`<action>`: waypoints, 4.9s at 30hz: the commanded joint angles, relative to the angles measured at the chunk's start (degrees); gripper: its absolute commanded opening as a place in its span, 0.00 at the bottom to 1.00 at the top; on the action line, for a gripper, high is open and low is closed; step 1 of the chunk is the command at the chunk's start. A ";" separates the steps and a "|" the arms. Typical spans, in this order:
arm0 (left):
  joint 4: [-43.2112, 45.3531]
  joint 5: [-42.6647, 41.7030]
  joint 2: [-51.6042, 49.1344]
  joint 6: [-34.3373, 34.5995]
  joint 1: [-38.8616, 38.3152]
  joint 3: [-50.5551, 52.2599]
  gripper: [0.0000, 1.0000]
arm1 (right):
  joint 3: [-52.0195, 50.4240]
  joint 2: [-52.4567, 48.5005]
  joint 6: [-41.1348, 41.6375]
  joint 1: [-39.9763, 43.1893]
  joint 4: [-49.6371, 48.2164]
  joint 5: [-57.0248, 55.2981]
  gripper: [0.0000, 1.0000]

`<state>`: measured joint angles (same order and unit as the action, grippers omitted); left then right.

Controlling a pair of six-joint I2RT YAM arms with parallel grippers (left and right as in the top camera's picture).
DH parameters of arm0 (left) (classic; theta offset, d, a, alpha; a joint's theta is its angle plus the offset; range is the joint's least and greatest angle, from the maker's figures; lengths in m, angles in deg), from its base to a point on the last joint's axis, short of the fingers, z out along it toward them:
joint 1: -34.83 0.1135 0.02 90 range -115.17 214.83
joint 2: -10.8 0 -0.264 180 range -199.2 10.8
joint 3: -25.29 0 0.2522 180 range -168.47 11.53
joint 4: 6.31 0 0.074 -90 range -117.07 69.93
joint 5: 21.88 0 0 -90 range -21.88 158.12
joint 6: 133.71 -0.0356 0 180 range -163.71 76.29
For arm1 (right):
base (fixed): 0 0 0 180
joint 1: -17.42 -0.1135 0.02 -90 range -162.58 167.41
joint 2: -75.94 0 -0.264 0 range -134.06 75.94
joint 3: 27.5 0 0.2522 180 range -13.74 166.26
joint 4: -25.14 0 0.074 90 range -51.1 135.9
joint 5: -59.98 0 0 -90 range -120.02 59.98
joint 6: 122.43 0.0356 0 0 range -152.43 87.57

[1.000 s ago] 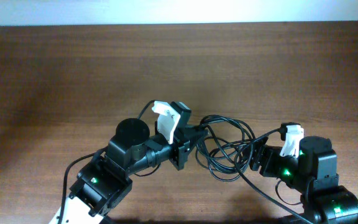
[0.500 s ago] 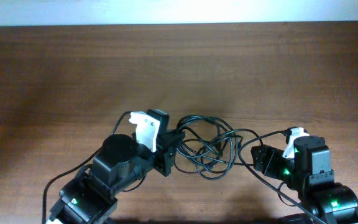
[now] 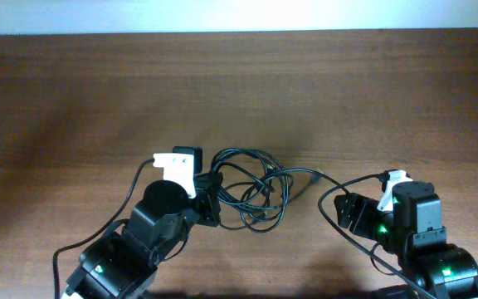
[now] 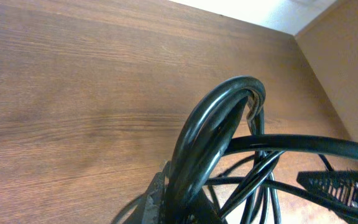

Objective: Untangle cables

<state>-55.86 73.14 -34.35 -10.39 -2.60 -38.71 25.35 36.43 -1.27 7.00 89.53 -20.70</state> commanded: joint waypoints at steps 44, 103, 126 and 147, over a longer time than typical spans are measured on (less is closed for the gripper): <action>11.08 -17.70 -7.43 80.70 0.11 -0.55 0.00 | 12.57 -0.13 29.16 0.26 -6.49 26.53 0.38; 11.54 -24.09 -12.09 75.08 -4.57 -0.55 0.00 | 12.57 -9.99 27.58 -7.96 2.51 7.93 0.04; 14.34 7.56 -12.07 73.81 -4.42 -0.55 0.00 | 12.57 -10.01 -11.98 -7.96 6.03 13.68 0.04; 12.52 6.29 -12.07 73.75 -4.44 -0.55 0.00 | 12.57 -10.12 -15.63 -7.96 7.21 13.20 0.97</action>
<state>-43.47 80.70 -46.72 63.64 -7.30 -38.69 37.15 26.31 -17.80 -0.61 98.07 -7.61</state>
